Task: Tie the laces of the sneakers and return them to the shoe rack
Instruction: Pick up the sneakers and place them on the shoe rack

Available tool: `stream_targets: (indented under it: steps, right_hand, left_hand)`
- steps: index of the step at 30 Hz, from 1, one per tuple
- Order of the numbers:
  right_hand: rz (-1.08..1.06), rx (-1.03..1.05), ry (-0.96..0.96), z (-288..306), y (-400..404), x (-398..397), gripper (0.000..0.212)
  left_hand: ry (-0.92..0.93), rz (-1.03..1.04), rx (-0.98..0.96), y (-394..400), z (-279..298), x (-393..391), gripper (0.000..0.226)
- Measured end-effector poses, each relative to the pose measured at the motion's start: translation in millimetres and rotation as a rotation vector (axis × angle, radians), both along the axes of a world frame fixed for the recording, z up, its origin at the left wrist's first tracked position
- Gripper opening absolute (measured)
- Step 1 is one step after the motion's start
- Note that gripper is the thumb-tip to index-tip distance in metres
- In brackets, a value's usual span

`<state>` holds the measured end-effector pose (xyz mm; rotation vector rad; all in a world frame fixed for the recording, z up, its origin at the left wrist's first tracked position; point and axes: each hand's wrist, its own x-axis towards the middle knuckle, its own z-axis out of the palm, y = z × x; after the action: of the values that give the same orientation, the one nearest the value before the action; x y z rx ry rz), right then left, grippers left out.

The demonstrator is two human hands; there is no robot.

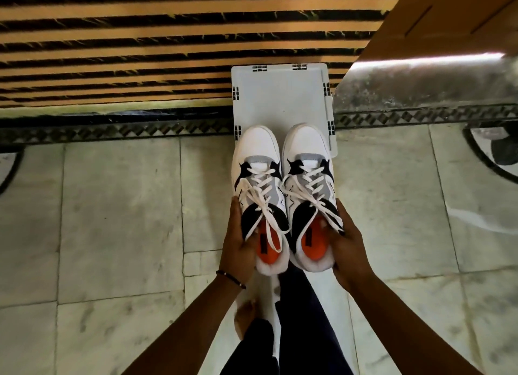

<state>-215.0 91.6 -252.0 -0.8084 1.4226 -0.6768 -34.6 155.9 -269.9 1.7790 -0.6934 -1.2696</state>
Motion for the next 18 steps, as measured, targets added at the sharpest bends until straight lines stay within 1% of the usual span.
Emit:
stream_targets:
  steps: [2, 6, 10, 13, 18]
  right_hand:
    - [0.037, 0.008, -0.035, -4.0, -28.5, 4.1, 0.043]
    - [0.083, -0.018, -0.032, -17.1, -85.8, 11.5, 0.043]
    - [0.097, -0.035, -0.058, -27.2, -135.9, 17.8, 0.043]
    - [0.094, -0.037, -0.055, -36.4, -166.4, 21.1, 0.042]
    - [0.108, -0.019, -0.056, -52.6, -198.4, 26.6, 0.039]
  left_hand:
    - [-0.003, 0.02, -0.012, -26.0, -8.1, 3.4, 0.071]
    - [0.04, 0.077, -0.056, -80.8, -15.6, 10.3, 0.069]
    - [0.052, 0.078, -0.089, -130.2, -26.3, 18.4, 0.072]
    - [0.054, 0.088, -0.08, -161.5, -34.7, 21.4, 0.067]
    - [0.028, 0.087, -0.034, -191.3, -53.1, 29.9, 0.07]
